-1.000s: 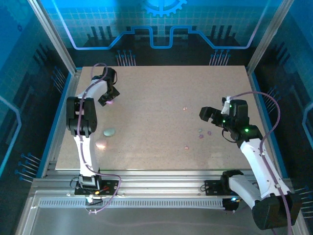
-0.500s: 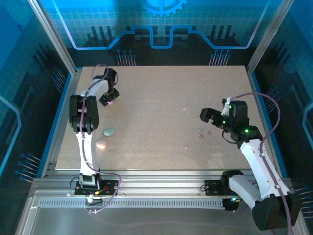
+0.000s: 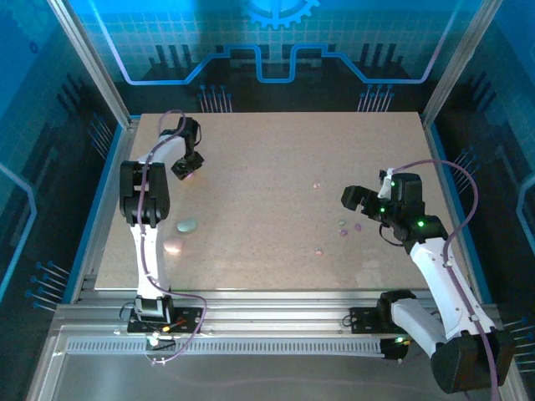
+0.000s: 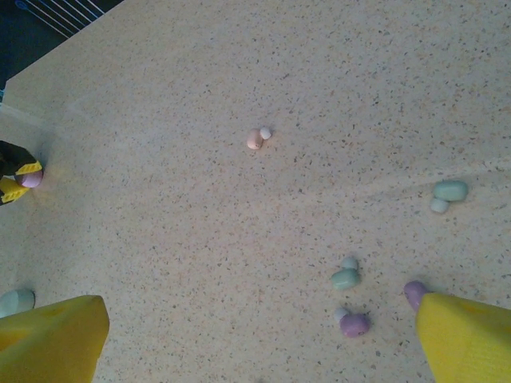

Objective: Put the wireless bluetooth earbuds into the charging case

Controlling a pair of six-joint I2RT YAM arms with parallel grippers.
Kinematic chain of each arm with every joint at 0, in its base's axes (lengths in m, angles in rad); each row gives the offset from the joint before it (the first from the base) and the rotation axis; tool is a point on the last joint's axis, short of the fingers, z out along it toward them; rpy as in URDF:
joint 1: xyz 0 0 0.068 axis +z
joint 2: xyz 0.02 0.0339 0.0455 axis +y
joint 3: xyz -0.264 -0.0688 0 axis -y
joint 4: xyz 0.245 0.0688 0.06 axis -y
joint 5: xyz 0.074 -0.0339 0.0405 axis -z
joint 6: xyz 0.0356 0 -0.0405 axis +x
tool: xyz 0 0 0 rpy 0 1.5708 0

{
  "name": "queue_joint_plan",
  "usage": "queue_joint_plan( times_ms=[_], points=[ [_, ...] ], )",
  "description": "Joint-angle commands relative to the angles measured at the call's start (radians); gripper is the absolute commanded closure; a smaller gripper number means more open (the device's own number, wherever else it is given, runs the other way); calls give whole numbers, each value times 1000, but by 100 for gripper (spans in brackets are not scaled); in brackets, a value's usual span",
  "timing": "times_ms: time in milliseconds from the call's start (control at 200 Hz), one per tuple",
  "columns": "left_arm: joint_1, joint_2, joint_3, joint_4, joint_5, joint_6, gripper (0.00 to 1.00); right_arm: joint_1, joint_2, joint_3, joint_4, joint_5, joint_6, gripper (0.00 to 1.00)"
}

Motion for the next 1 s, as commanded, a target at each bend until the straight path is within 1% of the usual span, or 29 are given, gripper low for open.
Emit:
queue_joint_plan(
  times_ms=[0,80,165,390,555,690,785,840,905,991],
  points=[
    [1,-41,-14,9,68,93,65,13,-17,-10,-9,1,15,0],
    [-21,-79,-33,23,87,163,65,11,-20,-13,-6,-1,17,0],
    [-64,-130,-65,47,105,241,65,13,-21,-16,-2,-4,22,0],
    [-235,-270,-225,155,213,404,65,11,-16,-26,-4,-13,35,0],
    [-376,-404,-386,287,297,525,64,10,-2,-22,-9,-54,30,0],
    [-485,-528,-524,392,310,629,66,8,20,-6,-10,-123,20,0],
    [-539,-618,-612,461,359,711,66,8,41,11,-7,-187,8,2],
    [-564,-670,-662,501,388,762,72,9,54,23,-8,-229,0,4],
    [-593,-730,-720,548,420,835,76,9,65,40,-12,-269,-8,7],
    [-617,-796,-774,582,482,919,76,10,74,52,-13,-316,-11,11]
  ],
)
